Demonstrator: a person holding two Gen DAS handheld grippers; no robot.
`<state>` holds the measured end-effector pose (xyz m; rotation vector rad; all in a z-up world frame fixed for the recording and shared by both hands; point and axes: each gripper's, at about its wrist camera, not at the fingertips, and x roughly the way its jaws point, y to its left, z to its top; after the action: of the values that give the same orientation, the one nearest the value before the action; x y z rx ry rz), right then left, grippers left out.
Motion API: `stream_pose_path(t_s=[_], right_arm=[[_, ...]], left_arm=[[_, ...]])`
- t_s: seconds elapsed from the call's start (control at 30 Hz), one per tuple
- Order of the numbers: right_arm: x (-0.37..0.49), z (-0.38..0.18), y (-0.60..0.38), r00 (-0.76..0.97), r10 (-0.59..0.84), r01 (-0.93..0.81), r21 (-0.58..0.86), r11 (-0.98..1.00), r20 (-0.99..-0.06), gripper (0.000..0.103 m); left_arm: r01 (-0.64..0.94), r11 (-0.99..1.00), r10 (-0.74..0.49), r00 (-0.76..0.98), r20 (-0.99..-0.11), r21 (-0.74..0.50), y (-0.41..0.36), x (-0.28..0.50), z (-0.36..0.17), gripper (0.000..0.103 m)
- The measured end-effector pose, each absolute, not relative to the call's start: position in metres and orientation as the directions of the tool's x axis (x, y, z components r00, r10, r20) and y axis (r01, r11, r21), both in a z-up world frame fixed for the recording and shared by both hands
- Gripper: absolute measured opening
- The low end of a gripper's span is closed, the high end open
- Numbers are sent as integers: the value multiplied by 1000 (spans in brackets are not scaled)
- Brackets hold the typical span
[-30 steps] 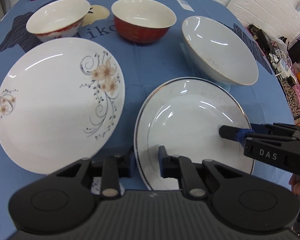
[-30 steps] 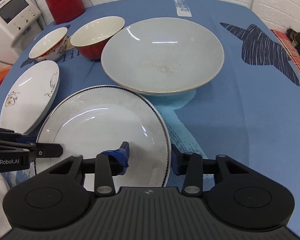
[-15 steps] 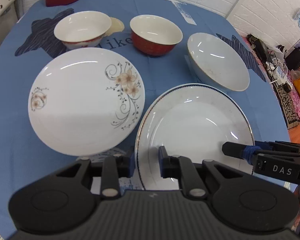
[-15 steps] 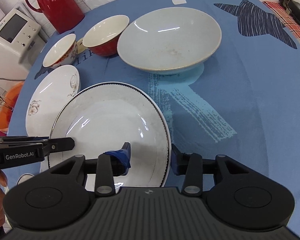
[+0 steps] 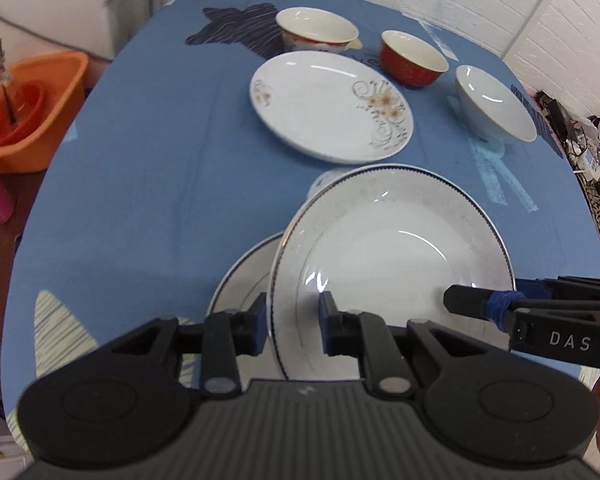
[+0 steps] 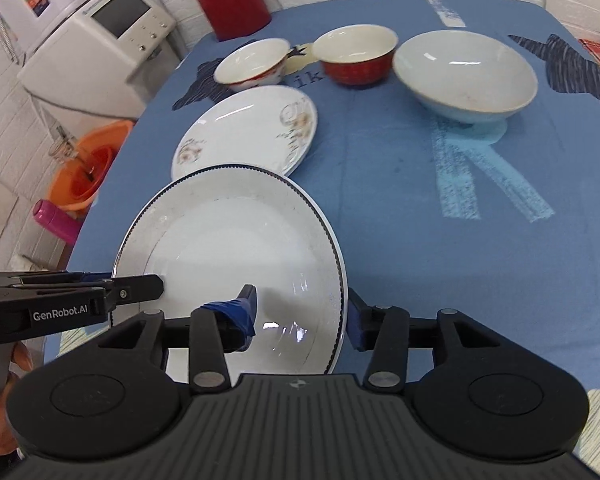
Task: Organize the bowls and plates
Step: 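Lift the gold-rimmed plate with both grippers and lower it onto the other gold-rimmed plate, then open both grippers to release the stacked plate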
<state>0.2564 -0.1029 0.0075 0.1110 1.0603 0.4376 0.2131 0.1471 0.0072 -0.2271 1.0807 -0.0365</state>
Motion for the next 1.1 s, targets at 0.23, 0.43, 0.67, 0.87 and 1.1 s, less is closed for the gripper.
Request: stream_pose_path(t_s=[0.23, 0.43, 0.67, 0.87, 1.1], right_arm=[[228, -12, -56, 368, 382, -386, 235, 892, -848, 34], [221, -29, -34, 352, 366, -411, 209, 887, -861, 35], [225, -28, -40, 357, 393, -370, 258, 892, -847, 36], [233, -25, -53, 331, 440, -324, 338, 884, -835, 36], [237, -14, -61, 342, 444, -294, 355, 887, -828, 37]], left_arm=[[-122, 976, -99, 482, -871, -179, 174, 186, -4, 14], [-112, 981, -84, 491, -867, -158, 178, 187, -16, 14], [-87, 973, -144, 502, -853, -215, 183, 196, -26, 15], [-49, 972, -177, 495, -850, -231, 183, 199, -30, 16], [-40, 973, -181, 493, -851, -229, 183, 199, -30, 16]])
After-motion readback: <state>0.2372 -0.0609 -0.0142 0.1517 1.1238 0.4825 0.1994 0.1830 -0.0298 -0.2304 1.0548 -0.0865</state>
